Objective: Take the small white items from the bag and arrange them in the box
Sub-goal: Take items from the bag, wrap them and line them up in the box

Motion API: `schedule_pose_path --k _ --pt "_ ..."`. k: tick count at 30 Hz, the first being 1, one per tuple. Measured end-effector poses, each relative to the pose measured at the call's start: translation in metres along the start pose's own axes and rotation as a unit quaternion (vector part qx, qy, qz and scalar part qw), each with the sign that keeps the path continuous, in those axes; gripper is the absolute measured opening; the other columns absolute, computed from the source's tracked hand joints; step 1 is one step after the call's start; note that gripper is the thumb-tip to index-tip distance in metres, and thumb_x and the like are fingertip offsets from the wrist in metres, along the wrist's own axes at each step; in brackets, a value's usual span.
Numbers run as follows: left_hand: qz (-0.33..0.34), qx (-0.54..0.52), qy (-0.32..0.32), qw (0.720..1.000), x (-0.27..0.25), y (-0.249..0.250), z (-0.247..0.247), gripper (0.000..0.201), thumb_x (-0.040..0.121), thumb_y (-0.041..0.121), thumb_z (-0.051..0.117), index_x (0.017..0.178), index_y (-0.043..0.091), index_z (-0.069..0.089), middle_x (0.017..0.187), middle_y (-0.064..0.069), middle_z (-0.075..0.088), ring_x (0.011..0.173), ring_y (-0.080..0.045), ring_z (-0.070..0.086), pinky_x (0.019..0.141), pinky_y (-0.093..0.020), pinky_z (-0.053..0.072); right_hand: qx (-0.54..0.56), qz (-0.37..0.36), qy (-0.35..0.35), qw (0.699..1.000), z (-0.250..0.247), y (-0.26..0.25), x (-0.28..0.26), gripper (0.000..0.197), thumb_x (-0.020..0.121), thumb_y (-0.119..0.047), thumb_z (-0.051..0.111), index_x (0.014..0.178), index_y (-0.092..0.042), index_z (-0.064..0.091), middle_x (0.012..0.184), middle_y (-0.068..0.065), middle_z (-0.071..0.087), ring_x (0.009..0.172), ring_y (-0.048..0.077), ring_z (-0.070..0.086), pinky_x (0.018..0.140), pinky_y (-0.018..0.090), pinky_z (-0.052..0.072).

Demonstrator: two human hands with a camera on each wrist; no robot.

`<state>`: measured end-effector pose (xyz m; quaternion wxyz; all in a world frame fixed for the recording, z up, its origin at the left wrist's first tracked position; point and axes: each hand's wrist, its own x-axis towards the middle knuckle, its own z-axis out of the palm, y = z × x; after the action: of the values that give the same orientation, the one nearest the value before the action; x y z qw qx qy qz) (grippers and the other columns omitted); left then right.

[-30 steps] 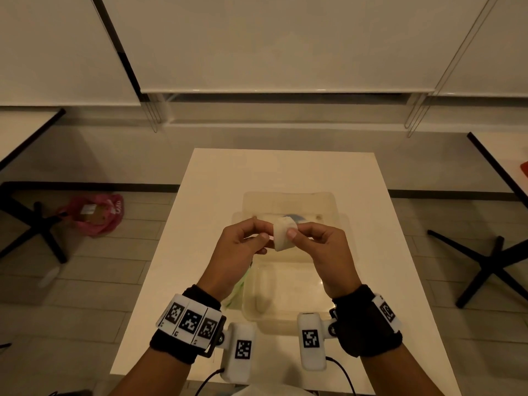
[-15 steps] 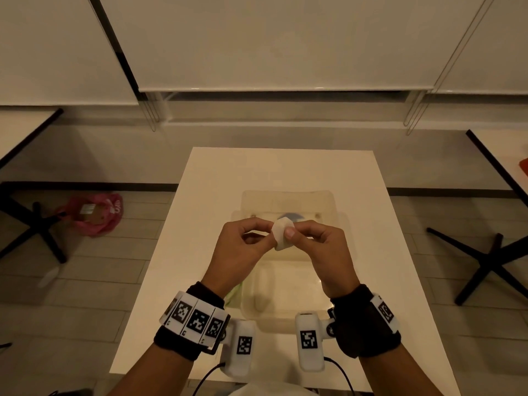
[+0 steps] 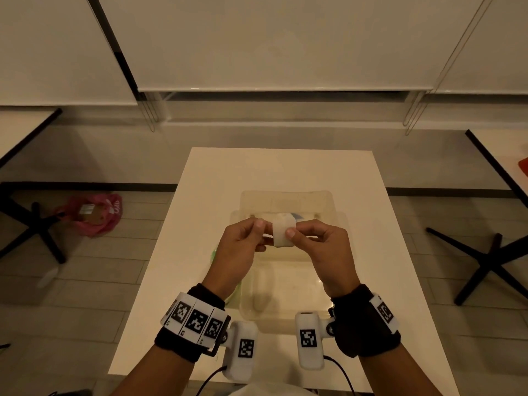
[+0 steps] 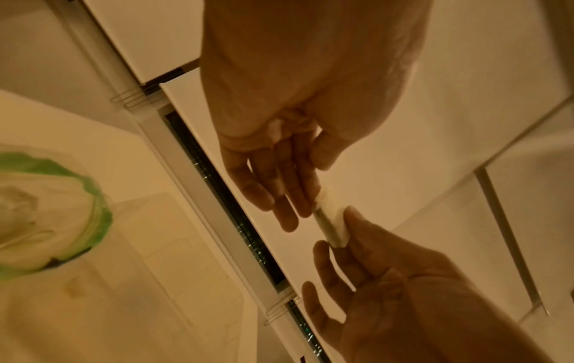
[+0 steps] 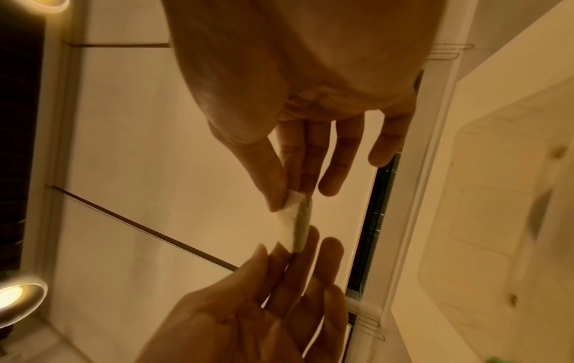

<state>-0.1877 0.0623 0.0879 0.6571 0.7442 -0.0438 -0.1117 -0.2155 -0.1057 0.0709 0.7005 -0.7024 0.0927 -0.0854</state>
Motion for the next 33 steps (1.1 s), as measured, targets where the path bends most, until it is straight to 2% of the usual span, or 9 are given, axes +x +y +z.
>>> schedule_pose_path --k 2,5,9,12,14,19,24,27,33 --pt "0.004 -0.015 -0.023 1.000 -0.001 0.001 0.001 0.024 0.104 0.020 0.050 0.102 0.009 0.071 0.100 0.000 0.075 0.089 -0.013 0.072 0.077 -0.024 0.054 -0.002 0.004 -0.003 1.000 0.001 -0.001 -0.001 0.005 0.078 -0.019 0.082 0.076 -0.017 0.078 0.086 0.002 0.076 0.092 0.022 0.069 0.095 0.059 0.048" --pt "0.039 0.017 -0.006 0.999 -0.001 -0.004 0.002 0.008 0.096 0.012 0.064 0.089 0.012 0.067 0.083 0.008 0.071 0.076 -0.005 0.068 0.071 -0.016 0.050 -0.015 0.011 -0.011 1.000 0.003 -0.003 -0.002 0.011 0.075 -0.017 0.085 0.076 -0.014 0.075 0.080 0.001 0.074 0.081 0.015 0.068 0.091 0.053 0.049" --pt "0.039 0.032 0.023 0.998 0.002 -0.009 0.002 0.011 0.093 0.009 0.069 0.083 0.013 0.067 0.078 0.006 0.071 0.070 -0.006 0.068 0.068 -0.016 0.049 -0.021 -0.011 -0.013 1.000 -0.004 -0.009 0.002 0.012 0.084 -0.019 0.078 0.089 -0.014 0.069 0.088 0.000 0.071 0.083 0.013 0.064 0.083 0.039 0.052" --pt "0.030 0.037 0.022 0.999 0.003 -0.012 0.001 0.008 0.091 0.009 0.070 0.084 0.012 0.069 0.083 -0.003 0.074 0.077 -0.019 0.072 0.069 -0.019 0.052 -0.116 -0.038 -0.071 0.990 -0.012 -0.019 0.013 0.013 0.089 -0.031 0.071 0.101 -0.025 0.071 0.088 -0.006 0.068 0.080 0.010 0.061 0.076 0.024 0.049" --pt "0.024 0.034 0.015 0.999 0.003 -0.013 0.003 0.005 0.091 0.009 0.071 0.086 0.011 0.069 0.085 -0.005 0.075 0.077 -0.020 0.073 0.067 -0.020 0.052 -0.213 -0.071 -0.112 0.968 -0.013 -0.023 0.021 0.009 0.087 -0.030 0.073 0.096 -0.028 0.073 0.084 -0.008 0.066 0.072 0.004 0.054 0.069 0.017 0.043" --pt "0.015 0.016 -0.033 0.999 -0.001 -0.006 0.006 0.008 0.091 0.013 0.072 0.097 0.009 0.068 0.093 -0.007 0.074 0.069 -0.011 0.068 0.061 -0.015 0.047 -0.301 -0.105 -0.144 0.937 -0.013 -0.030 0.030 0.003 0.085 -0.022 0.074 0.085 -0.025 0.074 0.077 -0.013 0.062 0.066 -0.001 0.050 0.064 0.019 0.036" --pt "0.023 0.063 -0.040 0.997 0.000 -0.014 0.006 0.001 0.091 0.018 0.073 0.092 0.017 0.072 0.089 0.000 0.074 0.070 -0.021 0.064 0.075 -0.037 0.052 -0.332 -0.113 -0.154 0.924 -0.014 -0.030 0.029 0.010 0.084 -0.023 0.075 0.079 -0.029 0.069 0.073 -0.015 0.063 0.068 -0.004 0.053 0.063 0.017 0.035" --pt "-0.004 0.068 -0.049 0.997 -0.002 -0.017 0.006 0.005 0.090 0.018 0.074 0.095 0.017 0.072 0.093 0.001 0.074 0.081 -0.033 0.070 0.082 -0.043 0.056 -0.318 -0.102 -0.158 0.929 -0.019 -0.027 0.028 0.010 0.084 -0.022 0.076 0.079 -0.028 0.070 0.074 -0.012 0.064 0.067 -0.001 0.051 0.064 0.022 0.040" --pt "-0.054 0.113 -0.074 0.989 -0.015 -0.033 -0.015 0.011 0.091 0.013 0.072 0.101 0.017 0.070 0.095 0.000 0.071 0.081 -0.024 0.073 0.081 -0.029 0.057 -0.298 -0.069 -0.130 0.943 -0.049 -0.004 0.034 0.011 0.081 -0.019 0.078 0.077 -0.027 0.072 0.072 -0.011 0.063 0.064 0.005 0.049 0.066 0.027 0.044"
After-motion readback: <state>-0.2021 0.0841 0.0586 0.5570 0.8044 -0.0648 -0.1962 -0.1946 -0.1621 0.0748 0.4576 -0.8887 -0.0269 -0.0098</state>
